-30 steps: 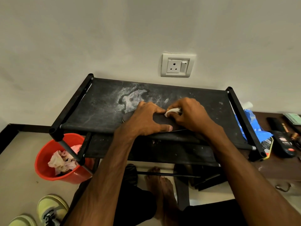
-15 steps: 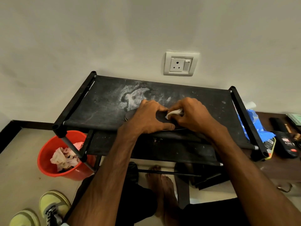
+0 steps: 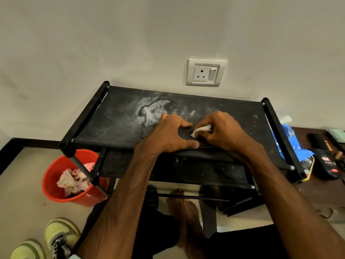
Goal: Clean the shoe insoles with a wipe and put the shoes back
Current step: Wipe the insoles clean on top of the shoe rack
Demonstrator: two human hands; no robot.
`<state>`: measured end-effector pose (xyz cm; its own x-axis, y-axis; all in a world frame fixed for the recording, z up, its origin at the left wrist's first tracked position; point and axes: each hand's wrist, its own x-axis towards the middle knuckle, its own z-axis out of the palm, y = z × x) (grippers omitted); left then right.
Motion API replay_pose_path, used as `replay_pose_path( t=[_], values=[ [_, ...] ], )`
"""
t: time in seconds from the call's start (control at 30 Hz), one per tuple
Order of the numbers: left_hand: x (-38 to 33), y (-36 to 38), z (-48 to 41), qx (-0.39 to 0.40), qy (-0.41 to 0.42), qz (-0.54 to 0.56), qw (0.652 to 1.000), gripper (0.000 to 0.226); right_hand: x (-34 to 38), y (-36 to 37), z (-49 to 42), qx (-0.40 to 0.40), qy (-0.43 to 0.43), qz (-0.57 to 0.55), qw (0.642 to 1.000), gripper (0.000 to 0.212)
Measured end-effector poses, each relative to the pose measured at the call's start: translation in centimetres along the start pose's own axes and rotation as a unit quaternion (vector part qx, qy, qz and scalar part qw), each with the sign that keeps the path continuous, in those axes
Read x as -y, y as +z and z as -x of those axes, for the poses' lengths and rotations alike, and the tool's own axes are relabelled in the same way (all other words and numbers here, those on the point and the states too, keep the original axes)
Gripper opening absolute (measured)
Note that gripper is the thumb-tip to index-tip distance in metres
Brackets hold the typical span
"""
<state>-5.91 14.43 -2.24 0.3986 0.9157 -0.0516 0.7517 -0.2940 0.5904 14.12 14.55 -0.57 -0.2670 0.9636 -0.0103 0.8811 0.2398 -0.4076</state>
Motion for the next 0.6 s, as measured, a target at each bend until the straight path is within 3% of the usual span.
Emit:
replay_pose_path(
  t=[0.17,0.37,0.6],
  values=[
    [-0.1,0.2,0.0,-0.002,-0.012,0.000,1.000,0.078,-1.8,-1.0,0.4,-0.052,0.078,0.009,0.996,0.012],
    [0.2,-0.1,-0.1,0.009,-0.005,-0.012,1.000,0.081,0.7,0.4,0.6,0.004,-0.015,-0.020,1.000,0.020],
    [-0.1,0.2,-0.2,-0.002,-0.007,-0.013,1.000,0.078,-1.7,-0.8,0.7,-0.076,0.090,0.005,0.993,0.012]
  ],
)
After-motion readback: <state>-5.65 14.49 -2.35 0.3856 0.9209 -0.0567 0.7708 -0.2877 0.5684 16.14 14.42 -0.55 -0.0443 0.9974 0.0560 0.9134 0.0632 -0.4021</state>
